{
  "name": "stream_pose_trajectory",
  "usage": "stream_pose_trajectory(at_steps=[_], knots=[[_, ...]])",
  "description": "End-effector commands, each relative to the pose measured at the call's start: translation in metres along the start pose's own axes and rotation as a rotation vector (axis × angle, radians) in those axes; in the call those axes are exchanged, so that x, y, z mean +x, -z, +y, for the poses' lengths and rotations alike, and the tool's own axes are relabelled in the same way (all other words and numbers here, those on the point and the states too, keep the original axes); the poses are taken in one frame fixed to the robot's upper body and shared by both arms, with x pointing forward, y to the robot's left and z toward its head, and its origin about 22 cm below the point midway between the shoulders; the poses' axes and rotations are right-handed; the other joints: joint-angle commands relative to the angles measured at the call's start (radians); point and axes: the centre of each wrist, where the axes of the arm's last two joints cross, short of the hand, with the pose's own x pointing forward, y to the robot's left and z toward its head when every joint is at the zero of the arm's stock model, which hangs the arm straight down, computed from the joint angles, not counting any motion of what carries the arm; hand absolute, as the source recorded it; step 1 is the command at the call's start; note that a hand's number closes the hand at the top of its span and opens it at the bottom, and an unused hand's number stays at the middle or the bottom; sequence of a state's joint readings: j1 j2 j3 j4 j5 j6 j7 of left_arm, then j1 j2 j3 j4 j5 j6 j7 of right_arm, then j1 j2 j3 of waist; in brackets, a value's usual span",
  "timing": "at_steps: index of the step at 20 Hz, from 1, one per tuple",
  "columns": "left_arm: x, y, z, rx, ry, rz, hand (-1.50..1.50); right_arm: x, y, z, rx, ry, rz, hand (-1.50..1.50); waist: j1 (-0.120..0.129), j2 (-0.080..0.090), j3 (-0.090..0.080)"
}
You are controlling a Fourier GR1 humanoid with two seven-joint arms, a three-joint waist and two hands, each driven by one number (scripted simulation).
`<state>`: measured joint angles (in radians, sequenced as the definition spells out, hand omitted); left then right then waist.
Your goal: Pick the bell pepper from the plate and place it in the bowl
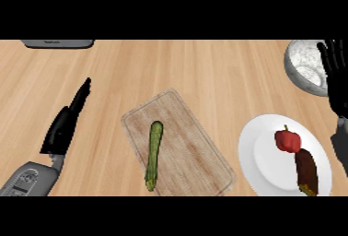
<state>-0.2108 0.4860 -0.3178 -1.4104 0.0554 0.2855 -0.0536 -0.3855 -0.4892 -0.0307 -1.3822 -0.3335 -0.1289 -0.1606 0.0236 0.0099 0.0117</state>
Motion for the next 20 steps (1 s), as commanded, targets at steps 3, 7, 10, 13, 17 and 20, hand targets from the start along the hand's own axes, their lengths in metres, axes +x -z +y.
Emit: stream_pose_trajectory(at_steps=[3,7,10,13,17,20], knots=[[-0.003,-0.003,0.032,0.138,-0.071,0.059,0.00,-0.034,-0.048,-0.061,-0.167,0.209,-0.200,1.50,-0.032,-0.013,-0.005],[-0.002,-0.002,0.032,0.206,-0.139,0.084,0.00,-0.052,-0.111,-0.134,-0.094,-0.280,0.211,1.50,-0.052,0.029,-0.021],[-0.003,-0.002,0.040,0.232,-0.191,0.120,0.00,-0.117,-0.204,-0.111,-0.428,0.107,0.450,-1.50,-0.061,-0.005,-0.006],[0.005,-0.004,0.045,0.197,-0.228,0.122,0.00,-0.128,-0.262,-0.096,-0.448,0.113,0.341,-1.50,-0.042,-0.013,-0.010],[0.009,-0.003,0.030,0.203,-0.227,0.124,0.00,-0.117,-0.298,-0.098,-0.370,0.099,0.278,-1.50,-0.033,-0.011,-0.011],[0.013,-0.013,0.057,0.185,-0.230,0.122,0.00,-0.110,-0.298,-0.139,-0.388,0.094,0.336,-1.50,-0.025,-0.011,-0.011]])
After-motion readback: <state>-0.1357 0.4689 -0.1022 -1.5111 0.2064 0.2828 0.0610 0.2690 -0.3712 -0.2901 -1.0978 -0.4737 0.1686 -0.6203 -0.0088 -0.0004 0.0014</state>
